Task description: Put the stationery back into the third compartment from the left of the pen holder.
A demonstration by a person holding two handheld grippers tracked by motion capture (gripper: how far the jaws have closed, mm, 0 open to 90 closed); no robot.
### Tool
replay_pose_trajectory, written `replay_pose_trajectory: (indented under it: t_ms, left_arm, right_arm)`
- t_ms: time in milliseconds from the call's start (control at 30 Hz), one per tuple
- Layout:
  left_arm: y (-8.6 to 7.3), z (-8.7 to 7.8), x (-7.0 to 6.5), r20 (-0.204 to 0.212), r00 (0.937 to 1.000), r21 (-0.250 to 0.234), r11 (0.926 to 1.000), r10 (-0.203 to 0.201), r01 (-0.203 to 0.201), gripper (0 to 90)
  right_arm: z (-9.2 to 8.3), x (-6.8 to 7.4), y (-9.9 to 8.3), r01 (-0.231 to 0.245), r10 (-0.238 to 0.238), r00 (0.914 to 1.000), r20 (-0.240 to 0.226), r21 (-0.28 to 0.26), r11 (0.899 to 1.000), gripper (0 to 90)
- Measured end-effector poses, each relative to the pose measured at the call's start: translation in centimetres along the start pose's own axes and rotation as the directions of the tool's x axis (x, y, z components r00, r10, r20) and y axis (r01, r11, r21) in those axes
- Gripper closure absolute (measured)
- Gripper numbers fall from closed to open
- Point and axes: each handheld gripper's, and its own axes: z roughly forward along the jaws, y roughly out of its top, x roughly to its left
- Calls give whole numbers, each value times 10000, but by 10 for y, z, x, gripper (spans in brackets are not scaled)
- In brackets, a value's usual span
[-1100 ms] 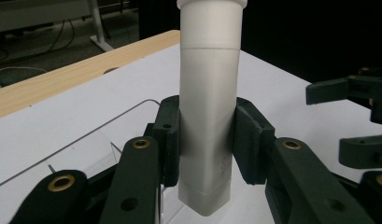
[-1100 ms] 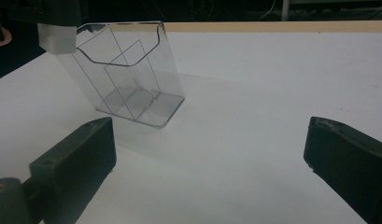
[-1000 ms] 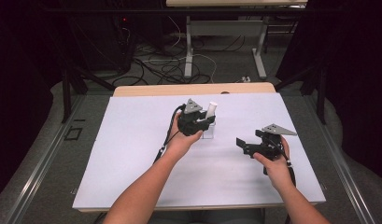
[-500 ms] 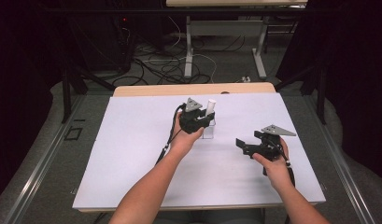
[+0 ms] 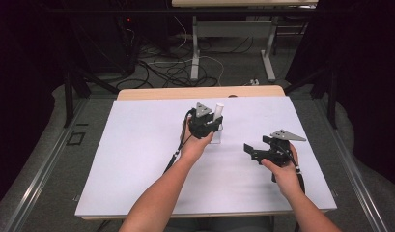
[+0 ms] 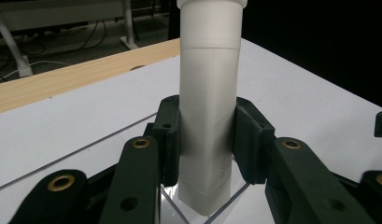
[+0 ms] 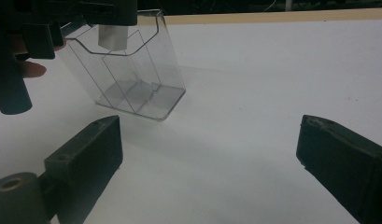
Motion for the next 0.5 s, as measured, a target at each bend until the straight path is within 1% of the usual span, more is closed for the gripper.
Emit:
replay_pose_trajectory:
  t_ms: [100,200,233,267,333,500]
  left_arm:
    - [-1,1,-4,-71,9997,-3,9998,218,-218,660]
    - [-2,2,-7,-294,9992,-88,9996,263,-266,660]
    - [-2,1,-8,-336,9991,-49,9997,248,-249,660]
    - [-3,2,-9,-493,9985,-145,9996,246,-254,660]
    - [-4,2,-11,-660,9976,-193,9996,203,-216,659]
    - [-7,3,-13,-953,9954,-341,9994,60,-93,659]
  right_arm:
    - [0,0,0,-40,40,10000,-13,18,10000,68]
    - [0,1,0,-48,48,10000,-37,16,10000,70]
    - [0,1,0,-43,43,10000,-63,45,10000,70]
    - [0,0,-1,-18,18,10000,-45,59,10000,71]
    - [0,1,-1,-24,24,10000,-41,34,10000,72]
    - [1,2,-1,-60,61,10000,-75,67,10000,72]
